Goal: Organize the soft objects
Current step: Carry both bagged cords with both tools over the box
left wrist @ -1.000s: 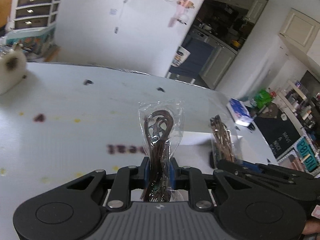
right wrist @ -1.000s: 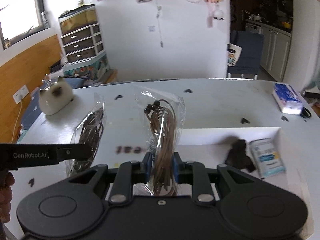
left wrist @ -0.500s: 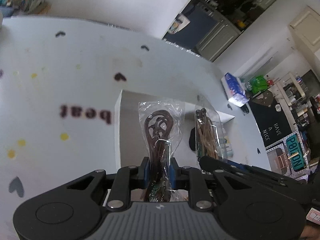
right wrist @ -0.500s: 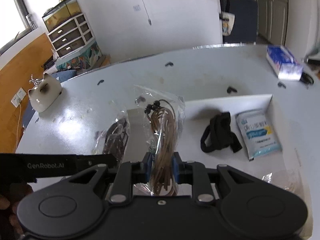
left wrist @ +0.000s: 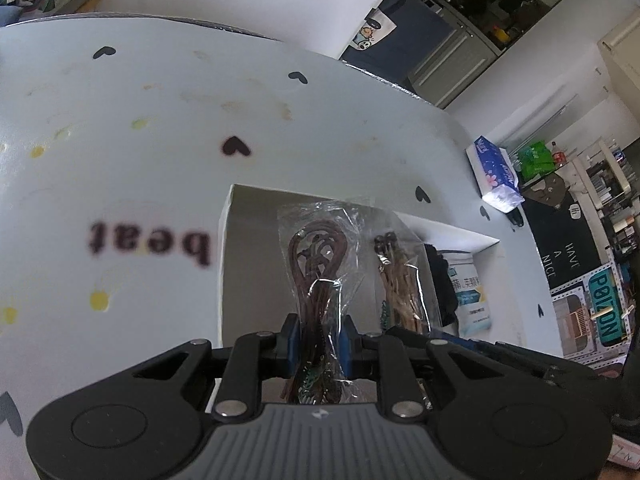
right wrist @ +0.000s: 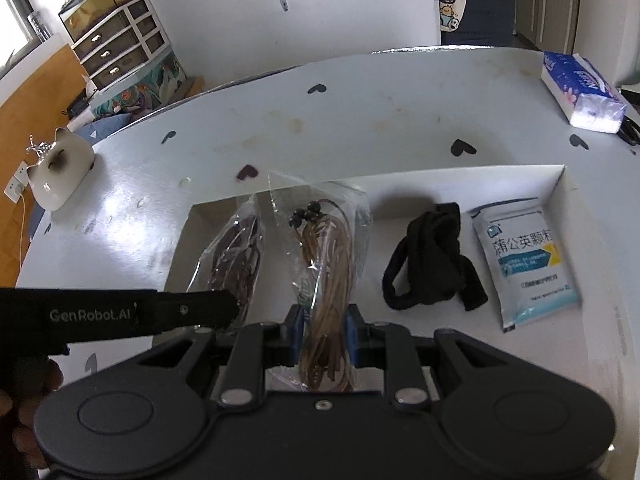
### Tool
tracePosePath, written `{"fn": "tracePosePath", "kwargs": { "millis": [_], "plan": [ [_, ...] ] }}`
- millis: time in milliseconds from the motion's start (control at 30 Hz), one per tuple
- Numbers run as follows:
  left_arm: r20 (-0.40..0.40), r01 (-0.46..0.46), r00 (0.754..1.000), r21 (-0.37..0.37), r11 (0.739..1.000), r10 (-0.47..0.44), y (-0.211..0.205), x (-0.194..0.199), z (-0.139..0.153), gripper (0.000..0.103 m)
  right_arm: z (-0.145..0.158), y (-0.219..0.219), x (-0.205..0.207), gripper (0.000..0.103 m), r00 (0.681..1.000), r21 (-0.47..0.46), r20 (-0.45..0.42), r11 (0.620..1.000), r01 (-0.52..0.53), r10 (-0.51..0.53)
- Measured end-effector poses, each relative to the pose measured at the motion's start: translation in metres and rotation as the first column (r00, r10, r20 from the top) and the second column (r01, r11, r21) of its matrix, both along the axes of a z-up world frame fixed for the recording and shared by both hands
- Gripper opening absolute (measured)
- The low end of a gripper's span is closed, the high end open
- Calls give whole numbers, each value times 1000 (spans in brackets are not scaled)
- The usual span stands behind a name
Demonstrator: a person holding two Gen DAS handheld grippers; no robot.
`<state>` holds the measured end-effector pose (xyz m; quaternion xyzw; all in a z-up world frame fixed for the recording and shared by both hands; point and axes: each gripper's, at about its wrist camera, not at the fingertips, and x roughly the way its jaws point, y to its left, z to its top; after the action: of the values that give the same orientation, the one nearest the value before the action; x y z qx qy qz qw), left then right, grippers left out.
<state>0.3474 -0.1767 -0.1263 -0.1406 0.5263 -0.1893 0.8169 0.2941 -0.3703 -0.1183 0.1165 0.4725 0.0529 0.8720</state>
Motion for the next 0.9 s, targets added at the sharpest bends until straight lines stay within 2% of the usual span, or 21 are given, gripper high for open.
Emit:
{"fn": "tracePosePath", "kwargs": {
  "millis": [167,300,433,500,567,633,700,900],
  "plan": [
    [-7,-2,1000,13,1000,2,-1,2,-5,29,-9,-3,8,28,1000,12,-28,1000,0,0],
    [9,-2,1000,12,1000,1,1,1,-1,38,-8,-8,6,45,1000,28,-16,999,19,-19],
    [51,4,999,12,1000,-4,3,-3,8,39,2,-18,2,46,999,45,10,998,40,-40],
    [95,20,995,19,1000,-22,1,-6,16,37,7,-23,-1,38,998,54,30,997,58,-60],
    [122,56,991,36,998,-60,-4,-6,20,16,10,-26,-1,25,997,58,40,996,70,-73],
    [99,88,991,60,994,-94,-10,-4,17,8,8,-27,1,19,997,63,37,996,68,-71],
    [67,104,992,80,991,-109,-14,-3,10,7,4,-24,4,14,998,64,23,997,50,-52],
    [10,112,993,129,985,-114,-17,1,-12,6,-14,-6,11,13,999,34,-31,999,-18,19]
  ]
}}
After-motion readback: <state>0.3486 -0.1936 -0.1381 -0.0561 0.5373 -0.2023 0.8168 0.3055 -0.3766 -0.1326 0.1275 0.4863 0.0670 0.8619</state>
